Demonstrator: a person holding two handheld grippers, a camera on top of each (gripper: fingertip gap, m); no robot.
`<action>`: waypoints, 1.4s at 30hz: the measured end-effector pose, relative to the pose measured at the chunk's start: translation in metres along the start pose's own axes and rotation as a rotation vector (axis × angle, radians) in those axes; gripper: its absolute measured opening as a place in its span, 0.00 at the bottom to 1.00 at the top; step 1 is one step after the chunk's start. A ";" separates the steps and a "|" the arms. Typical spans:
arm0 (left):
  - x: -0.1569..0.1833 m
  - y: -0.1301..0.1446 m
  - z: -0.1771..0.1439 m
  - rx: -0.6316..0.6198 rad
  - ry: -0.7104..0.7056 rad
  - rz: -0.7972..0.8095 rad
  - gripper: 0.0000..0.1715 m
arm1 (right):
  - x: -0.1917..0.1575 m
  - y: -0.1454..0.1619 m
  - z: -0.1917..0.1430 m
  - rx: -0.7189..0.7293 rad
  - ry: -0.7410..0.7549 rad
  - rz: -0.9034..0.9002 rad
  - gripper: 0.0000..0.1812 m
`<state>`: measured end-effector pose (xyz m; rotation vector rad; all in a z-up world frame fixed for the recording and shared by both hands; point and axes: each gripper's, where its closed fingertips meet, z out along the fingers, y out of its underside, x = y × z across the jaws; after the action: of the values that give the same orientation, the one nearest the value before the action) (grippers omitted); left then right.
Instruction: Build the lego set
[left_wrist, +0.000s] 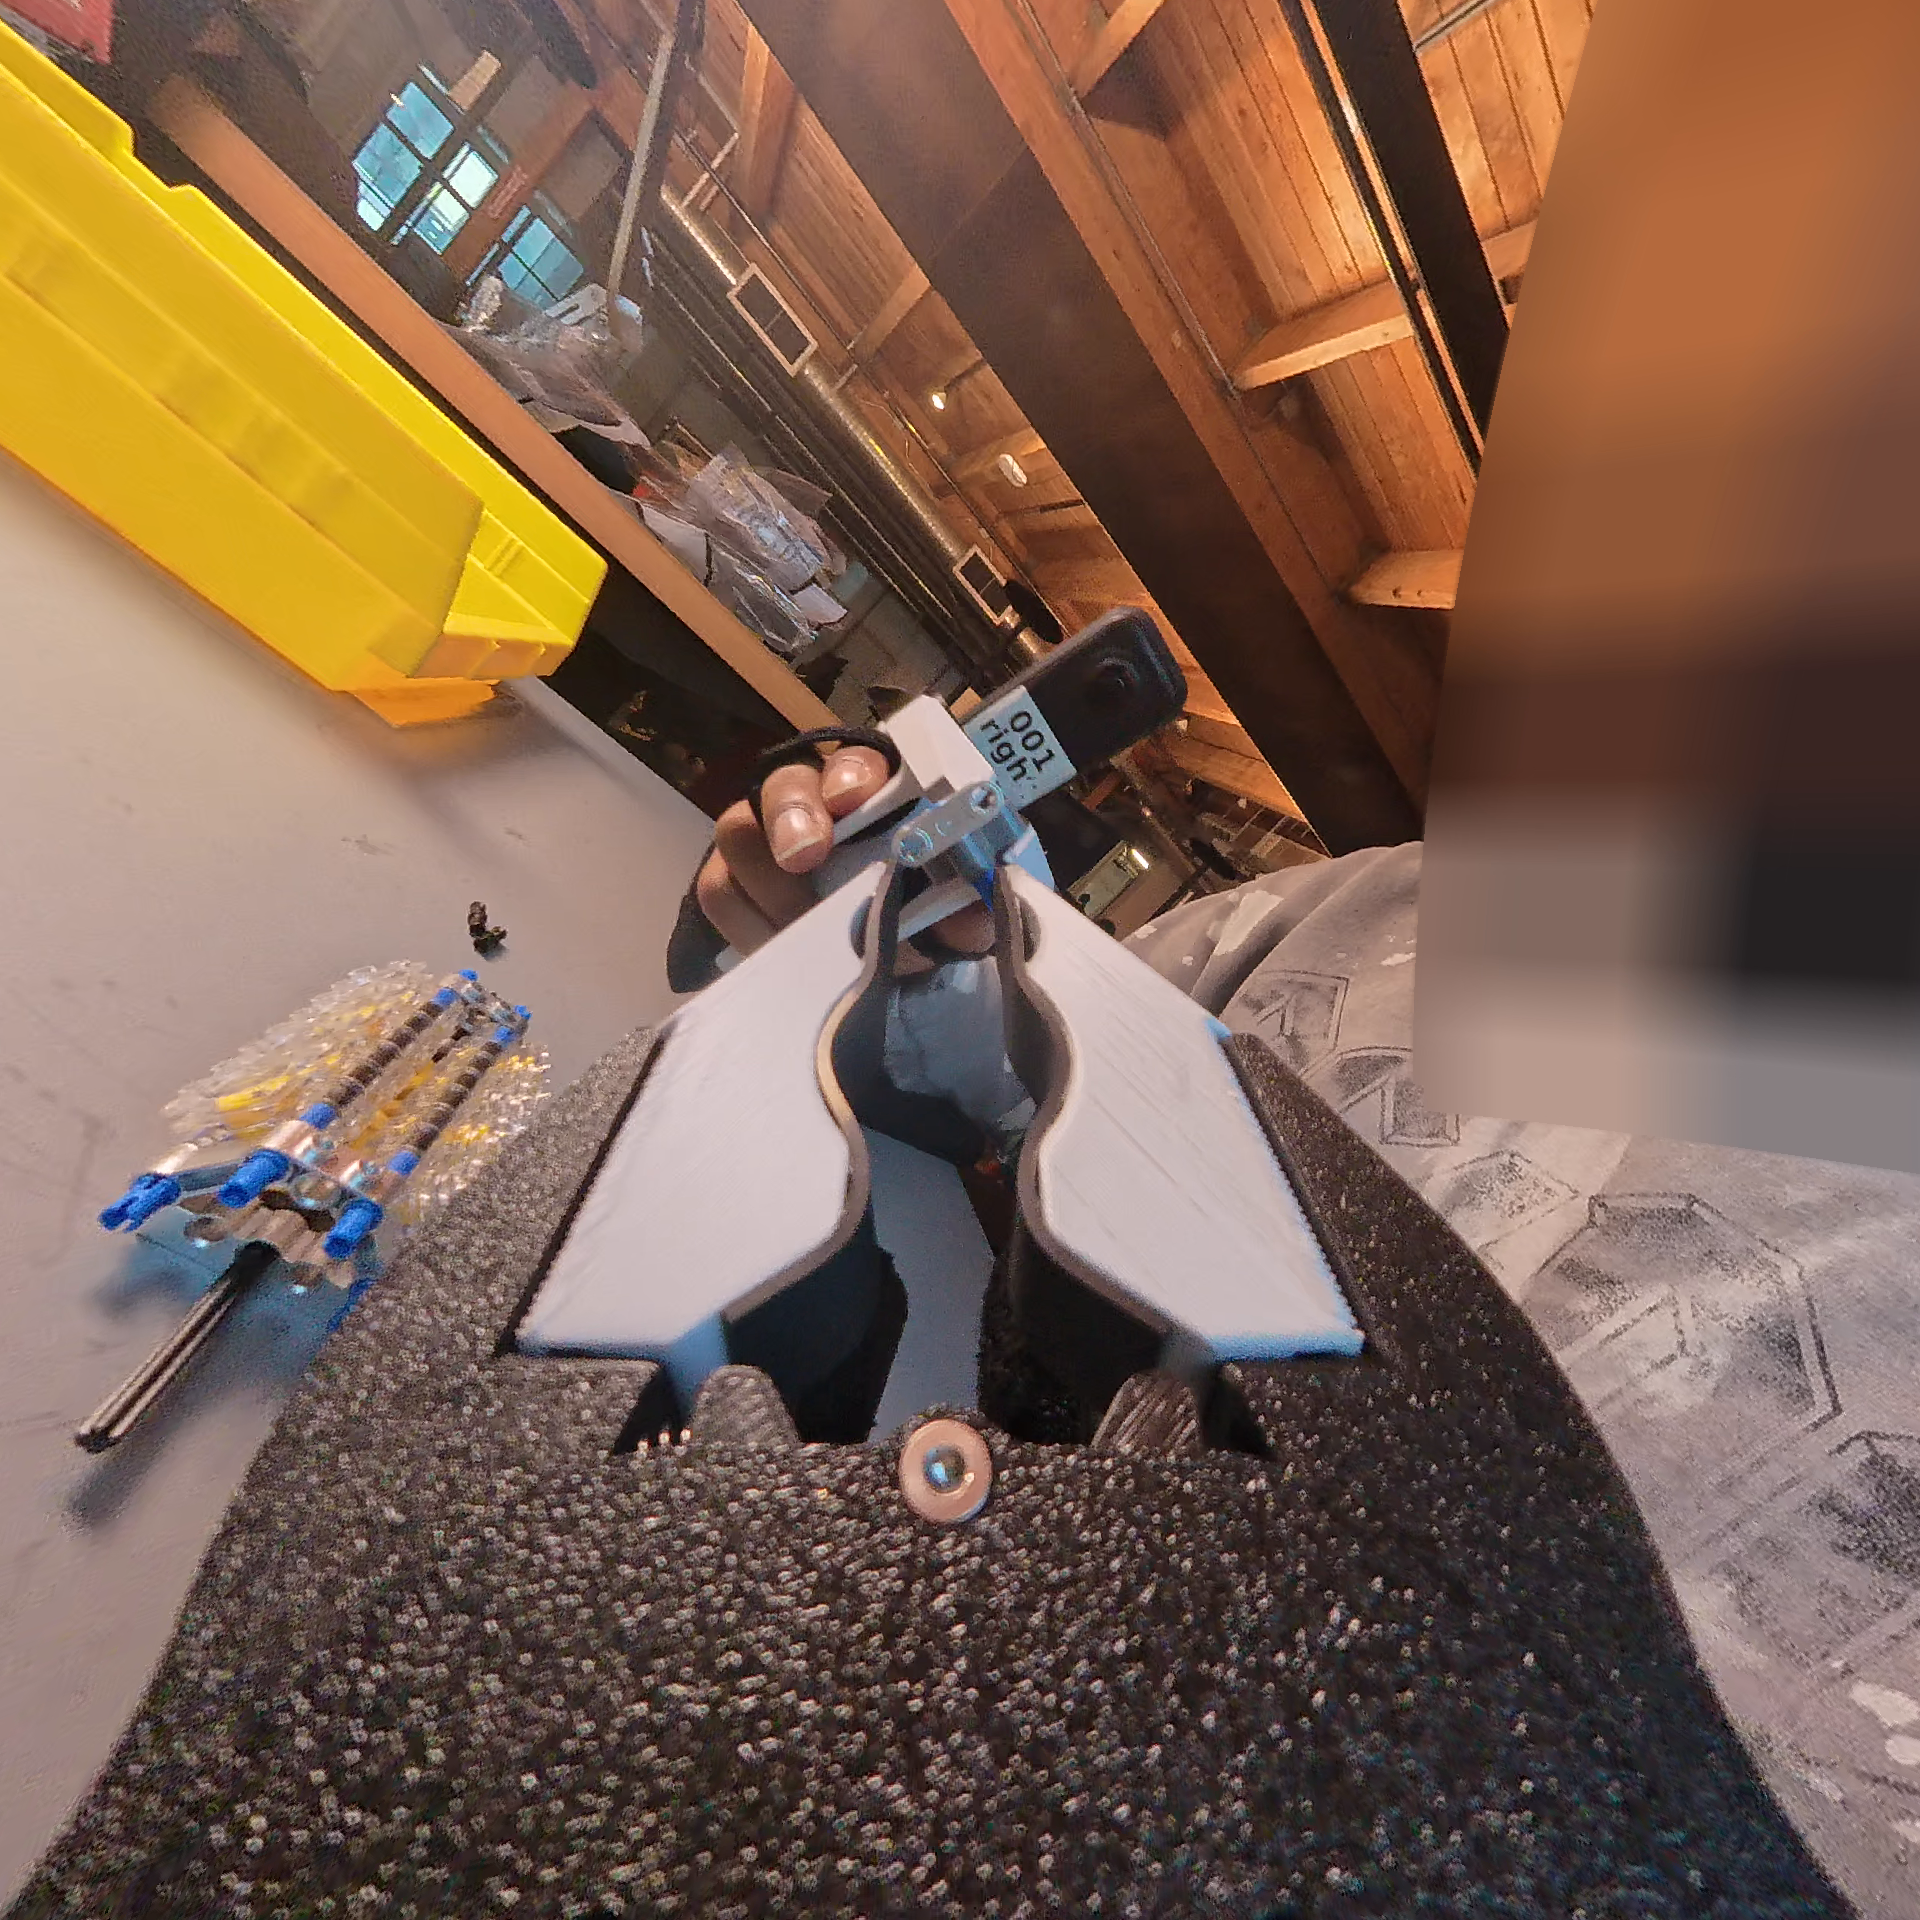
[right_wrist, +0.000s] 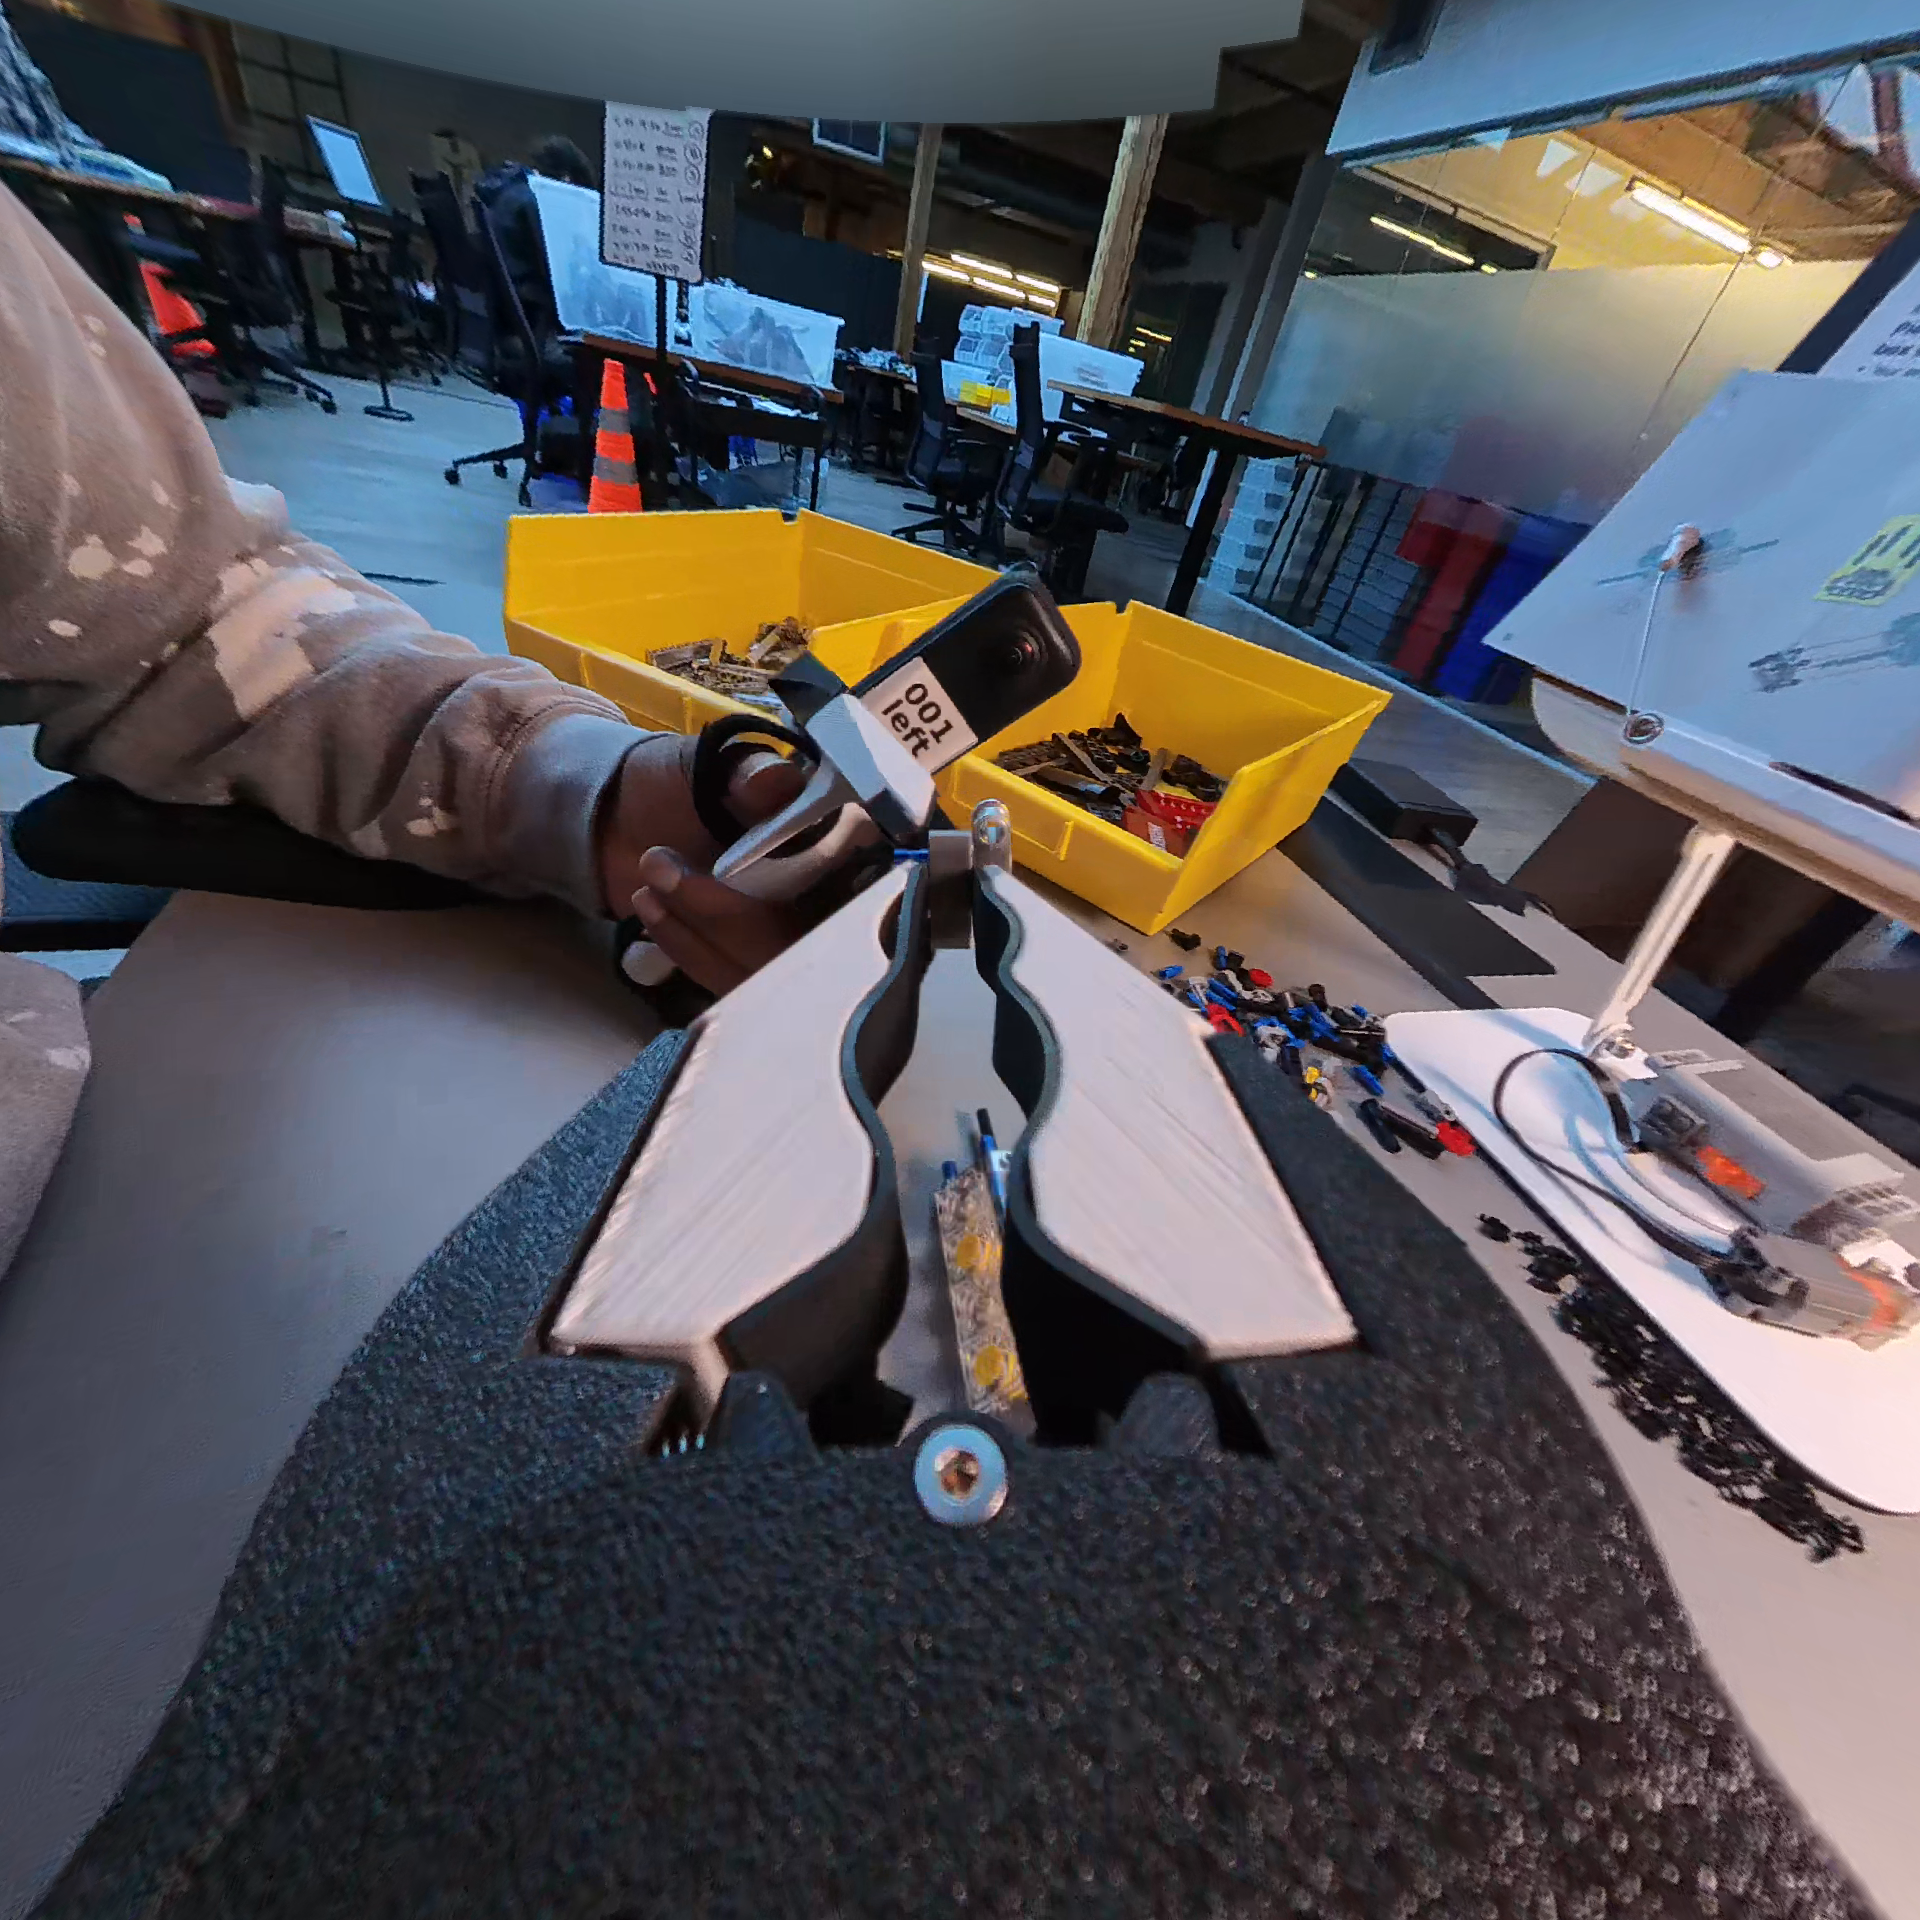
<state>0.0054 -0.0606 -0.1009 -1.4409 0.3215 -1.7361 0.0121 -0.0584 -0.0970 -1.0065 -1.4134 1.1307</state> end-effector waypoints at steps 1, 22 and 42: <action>-0.002 -0.002 -0.001 0.011 -0.006 -0.009 0.09 | -0.001 0.001 0.000 -0.009 0.004 -0.027 0.03; -0.021 0.007 -0.003 -0.069 -0.199 0.125 0.10 | -0.006 0.029 0.009 -0.230 0.146 -0.558 0.03; 0.016 0.014 0.005 -0.065 0.163 -0.128 0.09 | -0.032 -0.005 0.003 -0.029 0.011 -0.451 0.03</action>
<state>0.0158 -0.0795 -0.0970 -1.3943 0.3827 -1.9687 0.0133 -0.0913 -0.0985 -0.6633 -1.5528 0.7720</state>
